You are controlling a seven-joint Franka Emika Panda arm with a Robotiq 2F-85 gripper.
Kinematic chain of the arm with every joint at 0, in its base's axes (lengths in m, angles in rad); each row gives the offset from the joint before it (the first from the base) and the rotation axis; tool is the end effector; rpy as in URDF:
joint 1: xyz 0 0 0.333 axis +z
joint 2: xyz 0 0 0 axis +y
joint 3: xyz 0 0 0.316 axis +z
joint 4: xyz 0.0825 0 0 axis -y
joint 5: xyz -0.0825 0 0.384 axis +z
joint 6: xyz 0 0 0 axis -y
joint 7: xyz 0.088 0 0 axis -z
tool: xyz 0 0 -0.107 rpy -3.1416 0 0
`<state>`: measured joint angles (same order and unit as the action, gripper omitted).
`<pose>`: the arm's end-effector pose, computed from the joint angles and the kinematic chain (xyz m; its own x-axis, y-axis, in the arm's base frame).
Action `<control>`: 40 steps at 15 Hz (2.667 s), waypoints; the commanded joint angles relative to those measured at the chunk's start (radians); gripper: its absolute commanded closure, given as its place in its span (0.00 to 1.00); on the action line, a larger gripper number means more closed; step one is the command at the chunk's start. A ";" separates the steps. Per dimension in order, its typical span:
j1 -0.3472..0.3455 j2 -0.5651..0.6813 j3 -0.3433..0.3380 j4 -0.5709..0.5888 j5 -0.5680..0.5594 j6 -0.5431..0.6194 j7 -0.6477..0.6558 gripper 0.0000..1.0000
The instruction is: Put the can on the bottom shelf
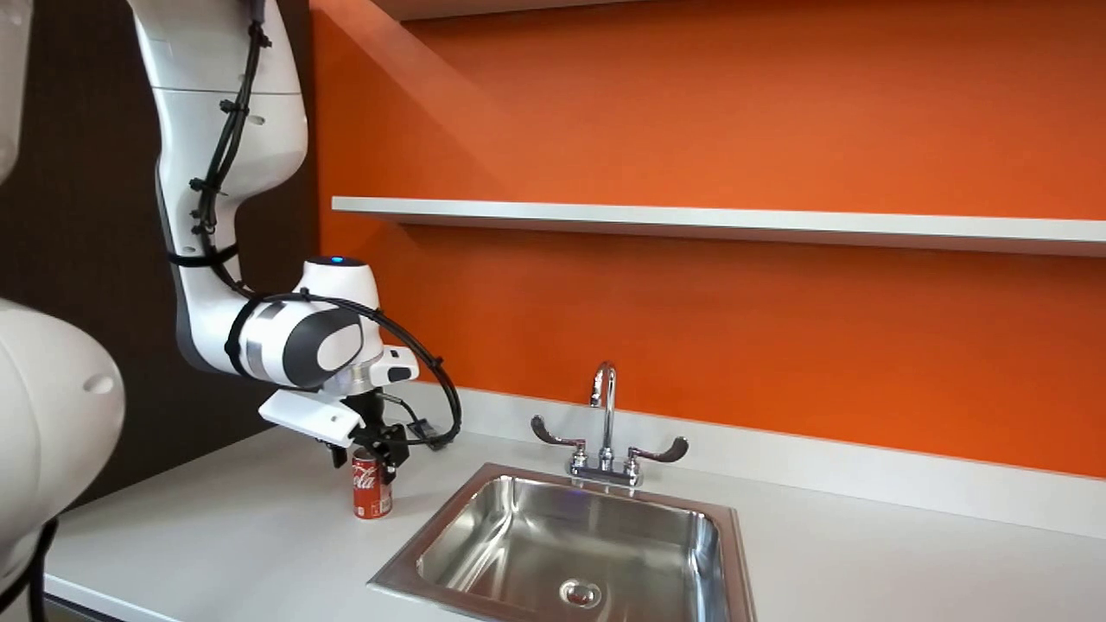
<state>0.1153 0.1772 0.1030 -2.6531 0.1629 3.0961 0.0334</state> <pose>0.4371 0.0847 0.2090 0.9671 0.0086 0.2541 0.0289 -0.9967 -0.0762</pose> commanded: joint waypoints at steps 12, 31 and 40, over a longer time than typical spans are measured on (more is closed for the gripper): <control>-0.002 0.030 0.022 -0.015 -0.011 0.137 0.071 0.60; 0.031 -0.246 -0.169 -0.120 -0.109 -0.046 0.065 0.61; -0.026 -0.568 -0.063 -0.100 -0.228 -0.552 0.114 0.61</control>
<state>0.0977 -0.2554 -0.0040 -2.7653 -0.1022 2.7034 0.1554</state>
